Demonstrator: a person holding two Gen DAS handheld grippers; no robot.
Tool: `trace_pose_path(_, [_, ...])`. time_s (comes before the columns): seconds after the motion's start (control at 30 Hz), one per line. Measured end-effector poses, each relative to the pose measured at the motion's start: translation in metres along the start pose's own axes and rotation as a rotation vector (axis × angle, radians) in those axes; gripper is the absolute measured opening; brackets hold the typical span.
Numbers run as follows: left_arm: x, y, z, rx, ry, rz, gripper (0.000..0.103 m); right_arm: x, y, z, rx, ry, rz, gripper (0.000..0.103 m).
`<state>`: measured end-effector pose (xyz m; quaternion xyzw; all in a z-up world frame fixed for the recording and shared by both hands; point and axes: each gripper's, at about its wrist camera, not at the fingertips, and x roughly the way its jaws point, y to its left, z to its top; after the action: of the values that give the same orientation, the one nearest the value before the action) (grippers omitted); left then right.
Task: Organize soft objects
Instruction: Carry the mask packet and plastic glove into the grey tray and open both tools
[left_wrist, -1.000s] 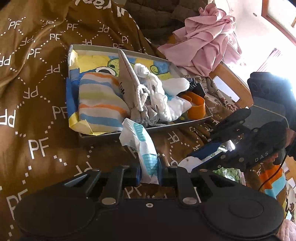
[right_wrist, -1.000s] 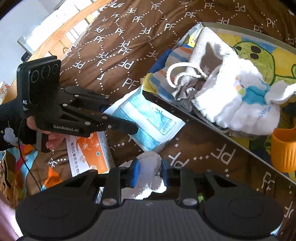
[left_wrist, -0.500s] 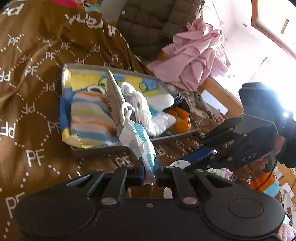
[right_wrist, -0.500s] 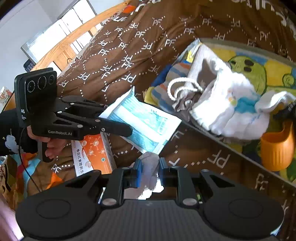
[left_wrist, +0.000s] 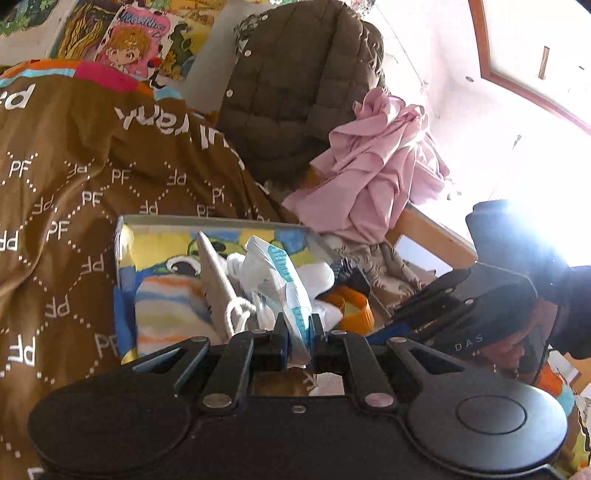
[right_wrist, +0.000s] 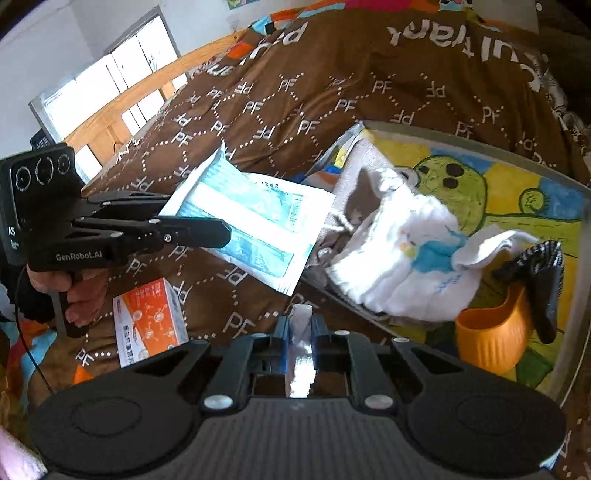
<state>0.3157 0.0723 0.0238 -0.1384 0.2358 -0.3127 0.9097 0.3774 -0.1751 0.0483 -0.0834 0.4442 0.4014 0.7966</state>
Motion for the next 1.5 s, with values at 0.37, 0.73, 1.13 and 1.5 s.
trace_pose_path(0.37, [0.048,0.006,0.032,-0.072,-0.130,0.030,0.010,-0.043,-0.044,0.041,0.109,-0.253,-0.125,0.013])
trace_pose_path(0.73, [0.121,-0.005,0.027,-0.039,-0.083,0.105,0.010,-0.027,-0.105,0.047,0.276,-0.326,-0.303,0.014])
trace_pose_path(1.13, [0.133,0.001,0.017,-0.151,-0.045,0.188,0.016,-0.018,-0.116,0.030,0.340,-0.345,-0.391,0.024])
trace_pose_path(1.5, [0.123,0.005,0.020,-0.219,-0.035,0.269,0.047,-0.021,-0.097,0.021,0.258,-0.346,-0.466,0.057])
